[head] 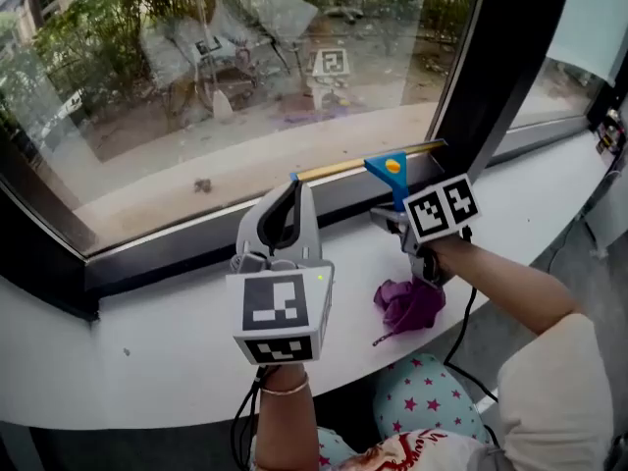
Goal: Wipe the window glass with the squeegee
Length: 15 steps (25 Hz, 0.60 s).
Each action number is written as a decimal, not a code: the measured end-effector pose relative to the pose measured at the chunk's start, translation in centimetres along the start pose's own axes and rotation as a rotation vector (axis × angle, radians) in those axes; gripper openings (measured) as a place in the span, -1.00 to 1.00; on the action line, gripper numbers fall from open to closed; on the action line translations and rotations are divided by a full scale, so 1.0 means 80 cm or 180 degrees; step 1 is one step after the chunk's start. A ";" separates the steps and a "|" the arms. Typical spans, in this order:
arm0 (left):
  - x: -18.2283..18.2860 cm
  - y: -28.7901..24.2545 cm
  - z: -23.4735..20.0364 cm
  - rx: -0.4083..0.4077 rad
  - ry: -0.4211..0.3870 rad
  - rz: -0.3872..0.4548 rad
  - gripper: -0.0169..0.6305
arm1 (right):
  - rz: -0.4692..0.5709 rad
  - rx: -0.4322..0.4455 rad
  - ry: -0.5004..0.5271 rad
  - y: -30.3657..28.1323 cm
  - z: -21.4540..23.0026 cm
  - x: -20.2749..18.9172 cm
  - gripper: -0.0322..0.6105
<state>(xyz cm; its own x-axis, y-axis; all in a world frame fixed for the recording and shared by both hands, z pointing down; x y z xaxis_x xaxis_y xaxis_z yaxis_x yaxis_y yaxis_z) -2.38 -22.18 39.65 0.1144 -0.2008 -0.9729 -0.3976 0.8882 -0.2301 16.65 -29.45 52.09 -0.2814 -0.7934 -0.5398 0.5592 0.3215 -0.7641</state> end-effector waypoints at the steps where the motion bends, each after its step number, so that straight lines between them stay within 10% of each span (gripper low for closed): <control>1: 0.001 0.002 -0.002 0.0028 -0.0021 -0.0001 -0.94 | 0.0064 -0.0034 0.0100 0.009 -0.011 0.002 -0.81; 15: 0.040 0.051 -0.037 0.0559 -0.0298 0.0099 -0.94 | 0.1580 -0.0151 0.1263 0.238 -0.193 0.229 -0.81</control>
<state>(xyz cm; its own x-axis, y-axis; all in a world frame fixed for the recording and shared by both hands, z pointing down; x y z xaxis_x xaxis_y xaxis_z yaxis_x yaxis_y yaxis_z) -6.35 -20.42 35.56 0.1919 -0.1402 -0.9714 -0.2383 0.9535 -0.1847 10.08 -29.87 22.17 -0.2701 -0.2950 -0.9165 0.6648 0.6315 -0.3992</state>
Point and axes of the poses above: the fingertips, and each gripper's own axes: y backward along the fingers, z to its right, x out of its top, the point moved 6 cm from there along y, backward along the fingers, and after that the axes turned 12 degrees about -z, right-handed, at the moved point
